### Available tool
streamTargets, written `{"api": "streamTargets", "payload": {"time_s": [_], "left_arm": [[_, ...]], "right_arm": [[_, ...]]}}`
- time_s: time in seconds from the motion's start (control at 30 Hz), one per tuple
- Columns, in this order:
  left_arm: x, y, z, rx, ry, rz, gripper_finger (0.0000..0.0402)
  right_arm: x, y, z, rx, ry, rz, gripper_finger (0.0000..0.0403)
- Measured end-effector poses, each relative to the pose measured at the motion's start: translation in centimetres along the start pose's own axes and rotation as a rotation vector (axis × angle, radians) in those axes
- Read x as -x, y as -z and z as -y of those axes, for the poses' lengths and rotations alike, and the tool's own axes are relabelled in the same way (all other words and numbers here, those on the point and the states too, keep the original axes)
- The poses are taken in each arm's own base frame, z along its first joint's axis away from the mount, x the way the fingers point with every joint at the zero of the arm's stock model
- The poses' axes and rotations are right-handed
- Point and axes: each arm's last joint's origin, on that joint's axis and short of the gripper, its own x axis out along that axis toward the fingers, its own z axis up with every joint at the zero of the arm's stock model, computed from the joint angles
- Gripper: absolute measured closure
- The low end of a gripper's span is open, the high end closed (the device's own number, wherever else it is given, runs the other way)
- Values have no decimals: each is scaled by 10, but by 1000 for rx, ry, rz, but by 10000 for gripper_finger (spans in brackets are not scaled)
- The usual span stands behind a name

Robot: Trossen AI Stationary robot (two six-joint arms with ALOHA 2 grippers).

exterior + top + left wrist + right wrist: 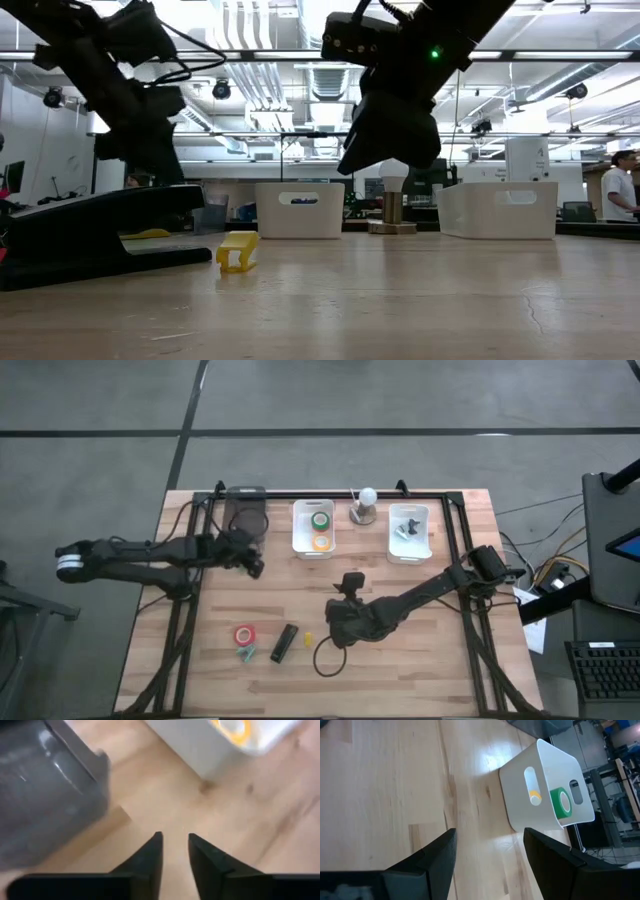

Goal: Pick and place Stapler, Stapler remover, tape
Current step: Put the green stapler into the black bin

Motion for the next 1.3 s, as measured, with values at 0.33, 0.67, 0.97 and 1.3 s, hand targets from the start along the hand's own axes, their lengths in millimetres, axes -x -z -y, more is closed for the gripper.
{"api": "streamTargets", "payload": {"time_s": [0.33,0.67,0.97,1.3], "left_arm": [[9,32,3,-70,-96,-202,201],[-3,48,-7,-91,-195,-191,199],[-17,67,-17,-90,-211,-142,199],[-27,77,-22,-84,-200,-61,200]], "right_arm": [[0,1,0,6,0,-3,177],[-1,1,0,0,-1,-2,177],[-1,0,0,-5,-6,-1,177],[-1,-1,0,-14,-7,6,177]]}}
